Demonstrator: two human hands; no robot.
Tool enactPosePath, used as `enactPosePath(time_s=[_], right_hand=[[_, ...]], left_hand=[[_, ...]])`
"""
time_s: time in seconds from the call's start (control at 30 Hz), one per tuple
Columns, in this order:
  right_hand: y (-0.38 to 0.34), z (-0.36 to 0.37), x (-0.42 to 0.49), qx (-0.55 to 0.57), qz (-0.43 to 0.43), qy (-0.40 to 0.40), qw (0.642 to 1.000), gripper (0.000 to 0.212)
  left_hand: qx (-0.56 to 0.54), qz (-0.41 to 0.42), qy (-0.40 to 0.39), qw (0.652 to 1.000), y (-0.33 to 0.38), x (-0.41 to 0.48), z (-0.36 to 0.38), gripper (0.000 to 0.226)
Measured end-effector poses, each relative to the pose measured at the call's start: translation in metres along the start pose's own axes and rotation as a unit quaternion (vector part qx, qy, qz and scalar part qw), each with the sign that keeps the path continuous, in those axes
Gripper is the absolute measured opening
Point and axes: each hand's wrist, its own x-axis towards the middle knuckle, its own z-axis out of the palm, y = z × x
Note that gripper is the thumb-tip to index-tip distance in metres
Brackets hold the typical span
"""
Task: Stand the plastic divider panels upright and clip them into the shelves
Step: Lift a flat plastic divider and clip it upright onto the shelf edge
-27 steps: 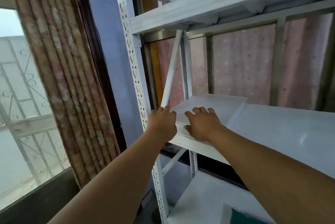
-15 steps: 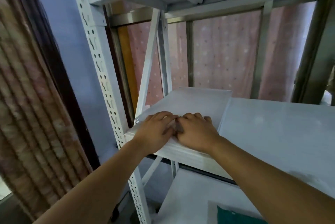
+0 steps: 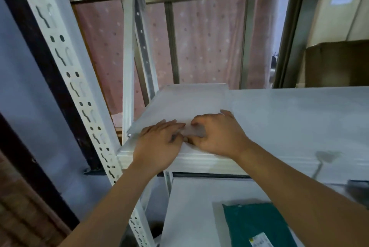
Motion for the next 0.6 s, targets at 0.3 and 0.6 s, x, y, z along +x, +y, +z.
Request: enactPosePath(time_s=[0.3, 0.6], right_hand=[[-0.013, -0.013, -0.024, -0.030, 0.160, -0.059, 0.985, 0.099], [-0.019, -0.026, -0.060, -0.013, 0.147, -0.098, 0.984, 0.101]], left_hand=[[-0.019, 0.064, 0.063, 0.996, 0.001, -0.013, -0.005, 0.032], [-0.029, 0.069, -0.050, 0.996, -0.001, -0.017, -0.014, 0.096]])
